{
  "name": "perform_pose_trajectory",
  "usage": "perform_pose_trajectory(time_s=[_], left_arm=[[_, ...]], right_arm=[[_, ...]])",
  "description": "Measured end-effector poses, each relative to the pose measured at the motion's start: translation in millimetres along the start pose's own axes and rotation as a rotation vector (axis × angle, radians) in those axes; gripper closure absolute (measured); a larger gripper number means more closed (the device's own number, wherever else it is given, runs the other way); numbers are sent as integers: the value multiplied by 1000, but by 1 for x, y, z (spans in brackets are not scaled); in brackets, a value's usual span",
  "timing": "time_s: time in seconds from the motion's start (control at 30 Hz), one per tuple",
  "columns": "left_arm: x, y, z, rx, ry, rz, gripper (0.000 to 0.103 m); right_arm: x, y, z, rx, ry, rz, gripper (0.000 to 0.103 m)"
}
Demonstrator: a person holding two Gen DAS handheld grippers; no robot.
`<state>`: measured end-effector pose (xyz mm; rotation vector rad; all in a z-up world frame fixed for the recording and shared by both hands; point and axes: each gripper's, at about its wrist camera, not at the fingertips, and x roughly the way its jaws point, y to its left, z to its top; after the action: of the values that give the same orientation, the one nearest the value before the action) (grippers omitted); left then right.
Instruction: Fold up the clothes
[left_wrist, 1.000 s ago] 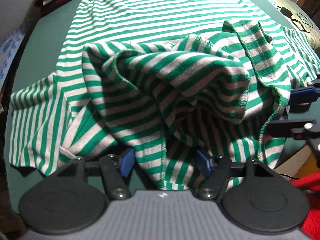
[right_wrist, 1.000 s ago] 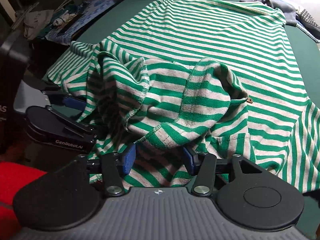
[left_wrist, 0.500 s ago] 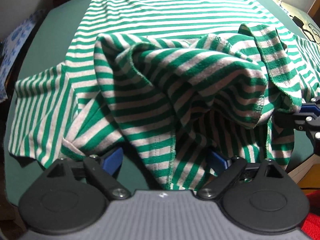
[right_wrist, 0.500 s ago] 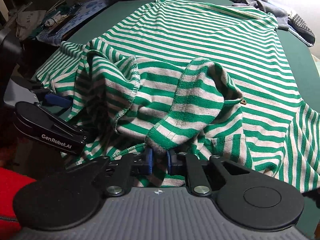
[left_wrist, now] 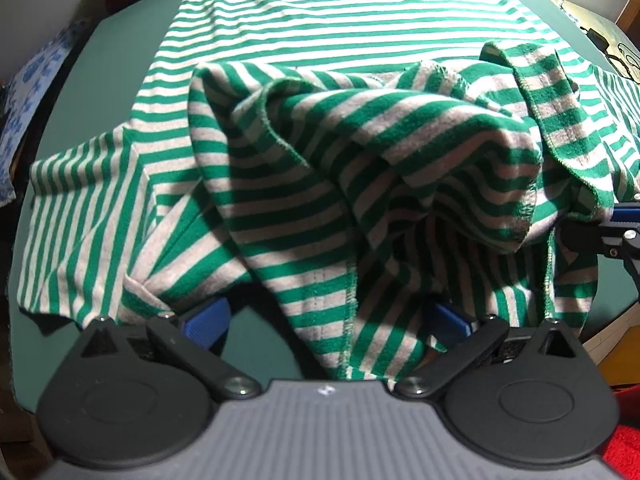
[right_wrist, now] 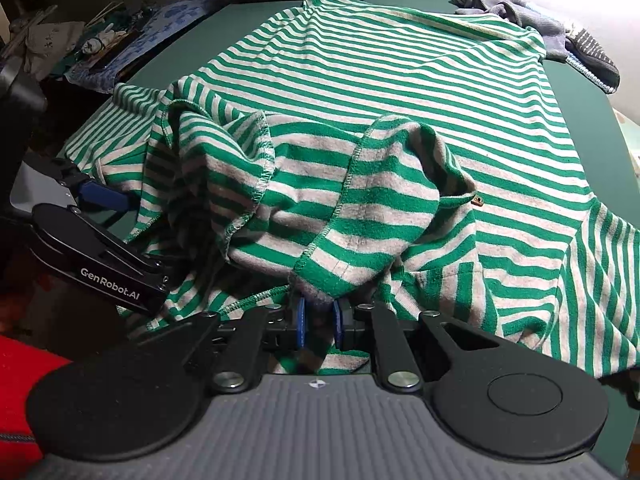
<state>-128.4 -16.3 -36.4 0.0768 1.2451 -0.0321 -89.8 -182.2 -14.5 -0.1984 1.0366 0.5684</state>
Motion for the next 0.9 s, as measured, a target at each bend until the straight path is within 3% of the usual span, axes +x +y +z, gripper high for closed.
perform_pose_trajectory(time_s=[0.1, 0.2, 0.27, 0.37, 0.47, 0.5, 0.53, 0.67, 0.73, 0.9], left_arm=[[0, 0, 2, 5, -3, -7, 1], [-3, 0, 4, 20, -13, -25, 12], [-5, -4, 4, 42, -17, -17, 13], [-8, -6, 8, 52, -14, -41, 26], [-14, -9, 10, 66, -28, -32, 55], [-15, -9, 12, 67, -29, -23, 70], [-16, -9, 13, 66, -25, -16, 76], [-17, -2, 18, 43, -5, -26, 83], [-23, 2, 21, 47, -10, -32, 92], [-46, 18, 29, 55, -48, -55, 93]], right_arm=[[-2, 0, 0, -1, -17, -9, 95], [-5, 0, 1, -1, -36, -18, 97], [-8, -1, 3, 1, -52, -22, 97], [-15, -4, 5, 5, -86, -28, 97], [-23, -9, 8, 20, -127, -32, 98], [-25, -10, 9, 25, -141, -33, 98], [-28, -14, 11, 42, -150, -31, 98], [-37, -25, 15, 93, -192, -28, 98], [-42, -29, 16, 108, -216, -32, 98], [-57, -38, 22, 136, -291, -28, 98]])
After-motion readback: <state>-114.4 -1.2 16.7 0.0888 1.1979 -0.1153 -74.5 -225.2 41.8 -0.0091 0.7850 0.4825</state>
